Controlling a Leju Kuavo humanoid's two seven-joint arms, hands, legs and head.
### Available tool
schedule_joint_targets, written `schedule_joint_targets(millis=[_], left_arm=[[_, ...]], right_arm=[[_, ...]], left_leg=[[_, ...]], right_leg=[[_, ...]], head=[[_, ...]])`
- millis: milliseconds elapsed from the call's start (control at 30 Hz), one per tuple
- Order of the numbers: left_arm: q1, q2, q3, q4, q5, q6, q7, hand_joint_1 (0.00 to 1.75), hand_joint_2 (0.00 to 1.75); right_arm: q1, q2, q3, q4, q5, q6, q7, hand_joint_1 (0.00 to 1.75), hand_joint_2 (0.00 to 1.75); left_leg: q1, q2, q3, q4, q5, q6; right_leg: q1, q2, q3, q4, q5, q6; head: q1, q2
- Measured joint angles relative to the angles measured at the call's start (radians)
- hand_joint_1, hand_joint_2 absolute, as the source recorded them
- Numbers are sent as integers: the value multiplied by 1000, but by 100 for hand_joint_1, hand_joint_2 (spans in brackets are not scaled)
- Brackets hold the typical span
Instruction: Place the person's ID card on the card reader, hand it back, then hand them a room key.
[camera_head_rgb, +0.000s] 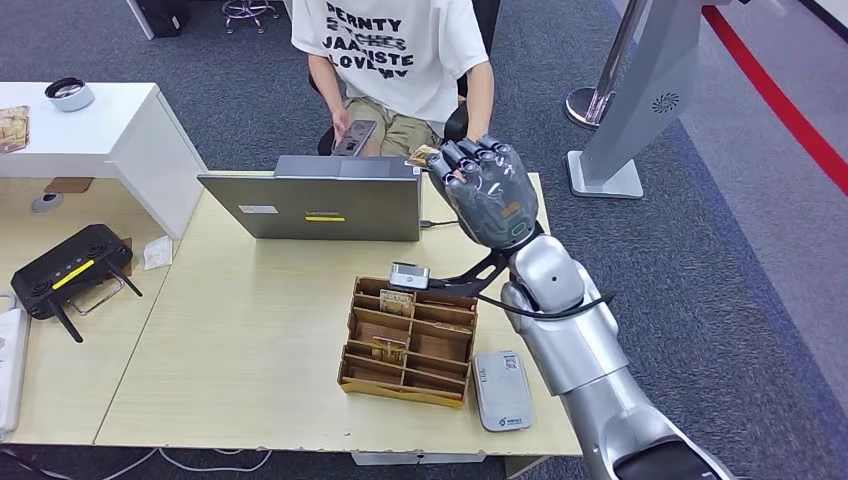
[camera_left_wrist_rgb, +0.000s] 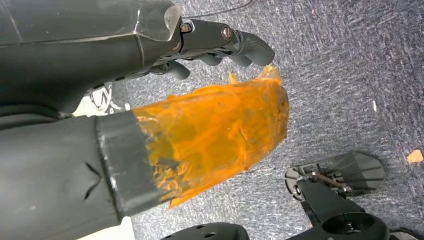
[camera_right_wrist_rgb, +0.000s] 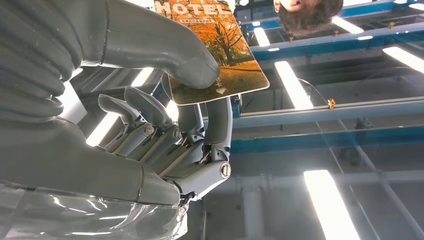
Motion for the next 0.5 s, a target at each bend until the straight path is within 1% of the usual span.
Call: schedule_joint_targets(millis=[500], left_arm=[[-1, 0, -11, 0, -2, 0, 2, 0, 0]], right_arm=[[-5, -6, 6, 20, 4, 0, 6, 175, 175]], left_leg=[[0, 0, 0, 0, 0, 0]], right_leg=[[0, 0, 0, 0, 0, 0]], head=[[0, 0]])
